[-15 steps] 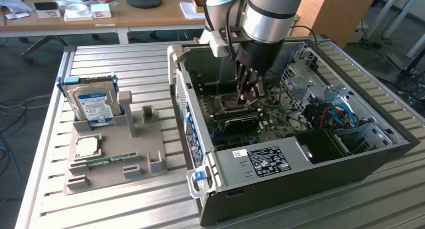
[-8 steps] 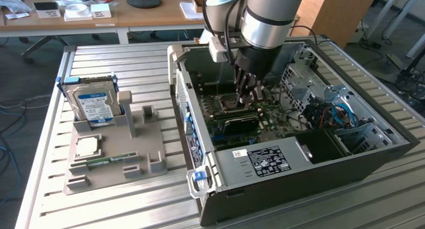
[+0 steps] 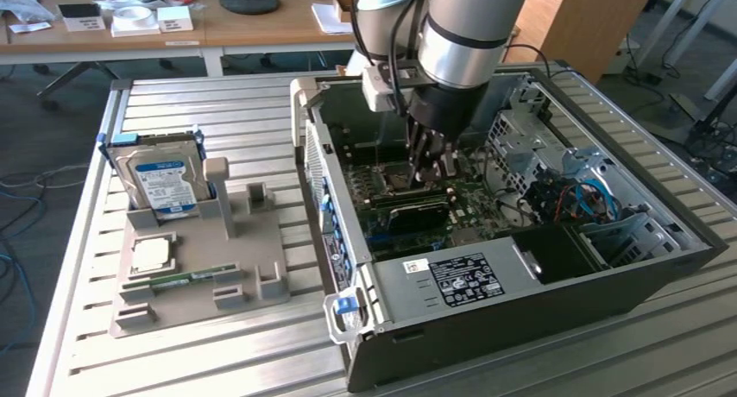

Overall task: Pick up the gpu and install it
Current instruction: 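Press down on the gpu until it lock into place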

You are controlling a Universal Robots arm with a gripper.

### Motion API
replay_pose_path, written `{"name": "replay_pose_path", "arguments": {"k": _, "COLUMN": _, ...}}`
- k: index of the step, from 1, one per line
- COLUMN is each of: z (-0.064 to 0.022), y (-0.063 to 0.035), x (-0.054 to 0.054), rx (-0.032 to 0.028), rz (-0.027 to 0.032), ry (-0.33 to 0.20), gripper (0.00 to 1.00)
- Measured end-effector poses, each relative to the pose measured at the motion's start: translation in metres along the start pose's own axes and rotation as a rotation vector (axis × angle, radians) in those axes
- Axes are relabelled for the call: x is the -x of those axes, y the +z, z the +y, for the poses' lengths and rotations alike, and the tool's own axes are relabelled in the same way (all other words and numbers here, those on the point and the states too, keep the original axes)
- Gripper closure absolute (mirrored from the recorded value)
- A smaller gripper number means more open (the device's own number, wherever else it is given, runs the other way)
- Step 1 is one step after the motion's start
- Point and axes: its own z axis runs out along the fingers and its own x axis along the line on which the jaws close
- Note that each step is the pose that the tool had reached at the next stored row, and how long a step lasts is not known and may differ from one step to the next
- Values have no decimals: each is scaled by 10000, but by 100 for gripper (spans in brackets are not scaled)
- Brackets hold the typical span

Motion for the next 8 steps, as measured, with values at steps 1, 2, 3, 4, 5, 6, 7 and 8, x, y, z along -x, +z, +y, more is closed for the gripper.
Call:
{"name": "replay_pose_path", "arguments": {"k": 1, "z": 1, "y": 15, "x": -2, "rx": 1, "rz": 1, "ry": -1, "gripper": 89}}
{"name": "replay_pose_path", "arguments": {"k": 2, "z": 3, "y": 33, "x": -3, "rx": 0, "rz": 1, "ry": -2, "gripper": 89}}
{"name": "replay_pose_path", "arguments": {"k": 3, "z": 3, "y": 48, "x": -5, "rx": 0, "rz": 1, "ry": -4, "gripper": 89}}
{"name": "replay_pose_path", "arguments": {"k": 4, "z": 4, "y": 53, "x": -5, "rx": 1, "rz": 1, "ry": -3, "gripper": 89}}
{"name": "replay_pose_path", "arguments": {"k": 5, "z": 5, "y": 53, "x": -5, "rx": 1, "rz": 2, "ry": -2, "gripper": 89}}
{"name": "replay_pose_path", "arguments": {"k": 6, "z": 5, "y": 53, "x": -5, "rx": 2, "rz": 3, "ry": -1, "gripper": 89}}
{"name": "replay_pose_path", "arguments": {"k": 7, "z": 5, "y": 54, "x": -5, "rx": 2, "rz": 6, "ry": -2, "gripper": 89}}
{"name": "replay_pose_path", "arguments": {"k": 8, "z": 5, "y": 63, "x": -5, "rx": 0, "rz": 6, "ry": -2, "gripper": 89}}
